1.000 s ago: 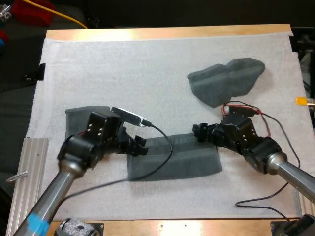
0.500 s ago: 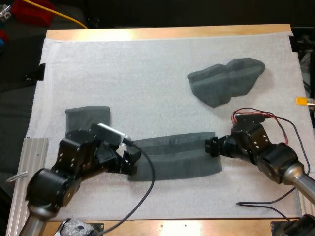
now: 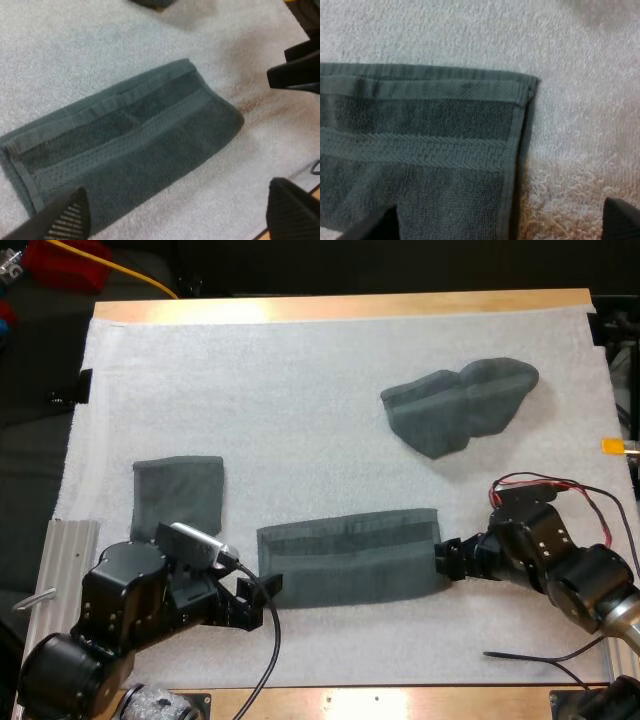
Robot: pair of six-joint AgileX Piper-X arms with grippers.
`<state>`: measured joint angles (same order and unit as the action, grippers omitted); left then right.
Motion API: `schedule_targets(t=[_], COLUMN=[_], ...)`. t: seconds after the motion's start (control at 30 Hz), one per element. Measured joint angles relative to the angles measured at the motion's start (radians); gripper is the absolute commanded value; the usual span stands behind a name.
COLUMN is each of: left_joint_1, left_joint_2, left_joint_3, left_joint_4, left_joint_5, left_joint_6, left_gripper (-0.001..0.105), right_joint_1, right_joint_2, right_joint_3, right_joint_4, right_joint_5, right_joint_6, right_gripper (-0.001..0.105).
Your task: Pick towel from pile, fold and stack
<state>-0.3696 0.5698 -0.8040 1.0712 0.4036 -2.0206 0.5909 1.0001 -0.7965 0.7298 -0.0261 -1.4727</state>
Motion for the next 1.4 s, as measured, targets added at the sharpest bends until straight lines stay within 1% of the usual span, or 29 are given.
schedule_targets(t=[0.17, 0.27, 0.33, 0.5, 0.67, 0.7, 0.87, 1.0, 1.23, 1.4], left_joint_1=[0.0, 0.0, 0.0, 0.0, 0.0, 0.0, 0.0, 0.0, 0.0, 0.0], left_joint_2=[0.0, 0.0, 0.0, 0.0, 0.0, 0.0, 0.0, 0.0, 0.0, 0.0], left_joint_3=[-0.002, -0.002, -0.002, -0.002, -0.002, -0.002, -0.002, -0.002, -0.002, -0.002], left_joint_4=[0.0, 0.0, 0.0, 0.0, 0.0, 0.0, 0.013, 0.029, 0.028, 0.028], left_joint_5=[0.054, 0.075, 0.084, 0.088, 0.088, 0.088, 0.088, 0.088, 0.097, 0.097], left_joint_6=[-0.013, -0.027, -0.035, -0.038, -0.038, -0.038, -0.038, -0.038, -0.038, -0.038], left_gripper=[0.071, 0.071, 0.071, 0.071, 0.071, 0.071, 0.071, 0.071, 0.071, 0.071], right_joint_1=[-0.015, -0.078, -0.138, -0.29, -0.362, -0.366, -0.366, -0.366, -0.366, -0.366], right_joint_2=[0.001, 0.001, 0.004, 0.052, 0.135, 0.155, 0.253, 0.337, 0.445, 0.499], right_joint_3=[0.0, 0.0, 0.0, 0.0, 0.0, 0.0, 0.0, -0.001, -0.001, -0.001], right_joint_4=[0.007, 0.007, 0.007, 0.007, 0.007, 0.007, -0.003, -0.034, -0.09, -0.141], right_joint_5=[0.0, -0.029, -0.084, -0.265, -0.414, -0.446, -0.54, -0.623, -0.697, -0.728], right_joint_6=[-0.006, -0.007, -0.008, -0.031, -0.088, -0.102, -0.15, -0.158, -0.155, -0.127], right_gripper=[0.077, 0.077, 0.077, 0.077, 0.077, 0.077, 0.077, 0.077, 0.077, 0.077])
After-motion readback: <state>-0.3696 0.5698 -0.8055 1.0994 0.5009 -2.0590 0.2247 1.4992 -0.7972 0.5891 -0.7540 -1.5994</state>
